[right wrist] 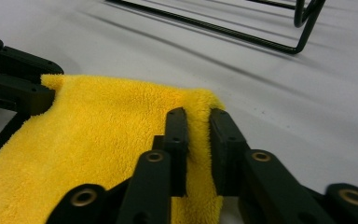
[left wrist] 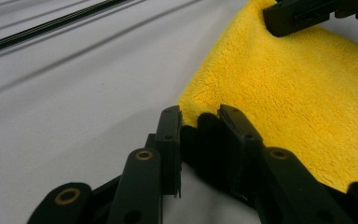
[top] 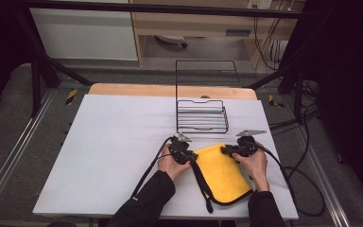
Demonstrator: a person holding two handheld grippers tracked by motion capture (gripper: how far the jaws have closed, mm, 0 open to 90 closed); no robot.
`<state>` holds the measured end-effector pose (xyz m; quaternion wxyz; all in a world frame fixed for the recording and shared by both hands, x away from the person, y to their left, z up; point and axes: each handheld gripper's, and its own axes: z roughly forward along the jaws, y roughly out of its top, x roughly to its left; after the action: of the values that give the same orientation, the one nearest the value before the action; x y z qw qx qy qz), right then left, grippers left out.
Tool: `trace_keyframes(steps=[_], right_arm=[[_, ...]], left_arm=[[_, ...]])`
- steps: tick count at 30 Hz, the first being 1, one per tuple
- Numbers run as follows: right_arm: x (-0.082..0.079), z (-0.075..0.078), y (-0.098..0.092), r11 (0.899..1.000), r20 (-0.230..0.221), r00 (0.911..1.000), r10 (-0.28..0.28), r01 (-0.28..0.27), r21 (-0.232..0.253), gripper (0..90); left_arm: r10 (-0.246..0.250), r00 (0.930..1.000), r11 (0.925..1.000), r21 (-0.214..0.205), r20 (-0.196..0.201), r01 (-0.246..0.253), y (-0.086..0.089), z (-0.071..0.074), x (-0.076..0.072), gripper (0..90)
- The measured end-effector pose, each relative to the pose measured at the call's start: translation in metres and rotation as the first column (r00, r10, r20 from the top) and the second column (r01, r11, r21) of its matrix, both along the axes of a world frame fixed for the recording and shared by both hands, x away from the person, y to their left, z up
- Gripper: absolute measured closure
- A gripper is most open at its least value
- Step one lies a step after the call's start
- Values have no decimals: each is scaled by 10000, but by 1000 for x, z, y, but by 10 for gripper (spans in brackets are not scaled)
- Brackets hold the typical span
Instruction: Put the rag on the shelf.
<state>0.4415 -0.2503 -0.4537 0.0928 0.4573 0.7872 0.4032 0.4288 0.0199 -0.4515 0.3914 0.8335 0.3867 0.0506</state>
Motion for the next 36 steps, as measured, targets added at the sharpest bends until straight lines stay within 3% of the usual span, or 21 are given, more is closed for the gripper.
trace_keyframes(steps=[4, 7, 10, 17, 25, 32, 36], right_arm=[[0, 2, 0, 9999, -167, 9998, -149, 150, 68, 832], [-1, 3, 0, 9998, -45, 9998, -216, 216, 48, 841], [-2, 7, 0, 9997, 66, 9997, -252, 252, 29, 843], [-11, 18, 0, 9987, 471, 9980, -424, 409, 317, 844], [-30, 41, -6, 9965, 1310, 9895, -604, 523, 645, 847], [-44, 57, -10, 9943, 1735, 9825, -676, 520, 929, 847], [-56, 73, -12, 9934, 2131, 9743, -732, 523, 1022, 847]], left_arm=[[109, 9998, 9998, -192, -163, -113, 2, 0, 1, 709], [224, 9991, 9987, -445, -368, -240, 2, 0, 1, 751], [238, 9992, 9983, -527, -315, -254, 3, 2, 0, 769], [221, 9995, 9934, -1130, 217, -195, 7, 14, -8, 782], [38, 9961, 9898, -1422, 882, 88, 7, 32, -18, 782], [-122, 9896, 9861, -1623, 1430, 356, 7, 48, -28, 782], [-211, 9842, 9840, -1703, 1760, 515, 7, 59, -33, 782]])
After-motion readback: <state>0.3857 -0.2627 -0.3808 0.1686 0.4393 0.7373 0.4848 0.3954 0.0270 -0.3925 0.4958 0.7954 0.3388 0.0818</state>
